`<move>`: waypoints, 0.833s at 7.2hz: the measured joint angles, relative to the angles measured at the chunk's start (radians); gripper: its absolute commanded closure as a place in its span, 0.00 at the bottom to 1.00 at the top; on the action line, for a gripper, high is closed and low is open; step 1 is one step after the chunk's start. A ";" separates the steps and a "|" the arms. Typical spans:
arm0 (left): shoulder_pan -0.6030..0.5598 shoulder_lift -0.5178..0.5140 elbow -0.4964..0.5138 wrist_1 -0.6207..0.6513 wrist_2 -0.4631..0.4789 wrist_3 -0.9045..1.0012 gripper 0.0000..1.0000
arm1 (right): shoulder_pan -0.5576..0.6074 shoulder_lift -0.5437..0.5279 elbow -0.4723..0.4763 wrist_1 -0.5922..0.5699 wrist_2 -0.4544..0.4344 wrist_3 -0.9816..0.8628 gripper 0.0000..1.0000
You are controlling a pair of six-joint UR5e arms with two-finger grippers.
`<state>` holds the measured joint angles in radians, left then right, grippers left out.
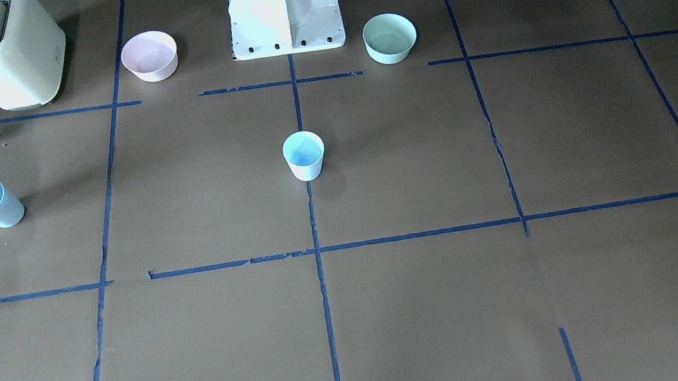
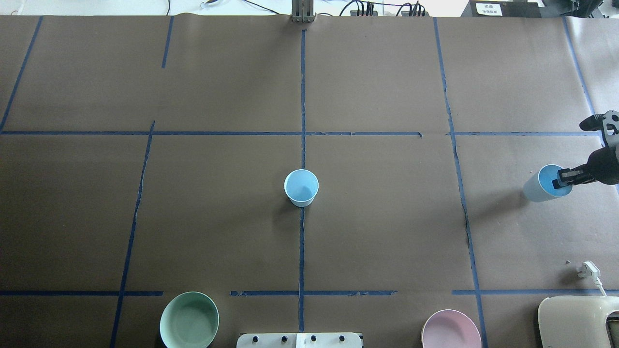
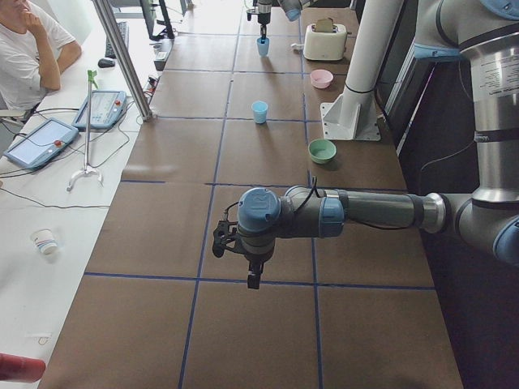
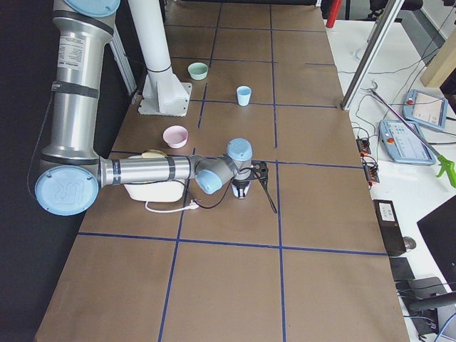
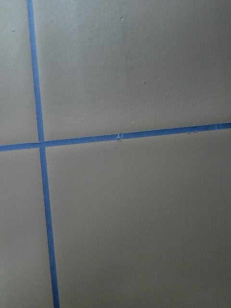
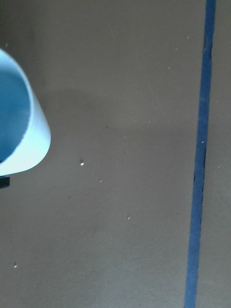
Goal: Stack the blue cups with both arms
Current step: 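Carry the cup with the right gripper and lower it into the center cup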
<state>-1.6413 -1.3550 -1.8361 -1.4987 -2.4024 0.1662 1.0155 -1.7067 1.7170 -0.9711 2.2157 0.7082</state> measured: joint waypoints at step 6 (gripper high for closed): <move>0.002 -0.005 0.001 -0.006 0.005 -0.007 0.00 | -0.197 0.517 0.138 -0.468 -0.081 0.528 1.00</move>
<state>-1.6389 -1.3601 -1.8353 -1.5045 -2.3977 0.1590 0.8183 -1.1900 1.8546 -1.4395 2.1347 1.2362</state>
